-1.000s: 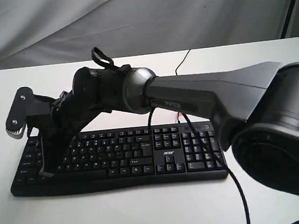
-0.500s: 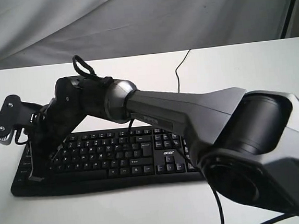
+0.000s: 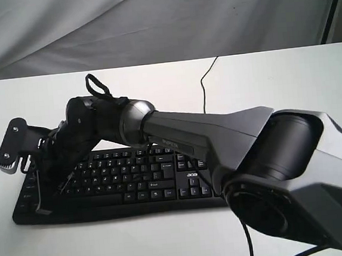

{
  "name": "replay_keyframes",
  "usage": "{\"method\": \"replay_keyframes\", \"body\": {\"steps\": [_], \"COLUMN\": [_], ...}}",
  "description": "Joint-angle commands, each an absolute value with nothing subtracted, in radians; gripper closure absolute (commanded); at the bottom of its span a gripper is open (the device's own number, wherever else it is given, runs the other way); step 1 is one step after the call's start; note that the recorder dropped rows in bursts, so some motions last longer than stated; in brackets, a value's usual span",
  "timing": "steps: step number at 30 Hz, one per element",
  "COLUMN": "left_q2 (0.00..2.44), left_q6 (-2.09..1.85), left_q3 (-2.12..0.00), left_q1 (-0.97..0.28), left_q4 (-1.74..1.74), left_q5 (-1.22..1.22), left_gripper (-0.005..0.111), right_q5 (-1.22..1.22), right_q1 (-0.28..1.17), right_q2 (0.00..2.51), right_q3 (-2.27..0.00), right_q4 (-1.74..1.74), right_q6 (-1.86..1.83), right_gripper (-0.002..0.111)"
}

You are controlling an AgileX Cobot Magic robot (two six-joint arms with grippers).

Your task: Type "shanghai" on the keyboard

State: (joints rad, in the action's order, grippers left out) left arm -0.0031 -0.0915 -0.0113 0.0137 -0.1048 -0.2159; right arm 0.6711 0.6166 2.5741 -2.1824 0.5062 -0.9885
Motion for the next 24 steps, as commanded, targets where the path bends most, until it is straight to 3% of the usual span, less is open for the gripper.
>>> {"method": "replay_keyframes", "body": {"steps": [1, 24], "left_q2": [0.000, 0.000], "left_q6": [-0.090, -0.090], "left_q3": [-0.011, -0.011], "left_q1": [0.010, 0.010], "left_q4": [-0.109, -0.109], "left_q5": [-0.213, -0.213], "left_gripper": [0.106, 0.106], "right_q5": [0.660, 0.659], "right_q1": [0.619, 0.619], "right_q2": [2.572, 2.589], "right_q3": [-2.189, -2.189], "right_q4": [0.522, 0.542], "right_q6": [-1.001, -1.018], "right_gripper": [0.108, 0.108]}}
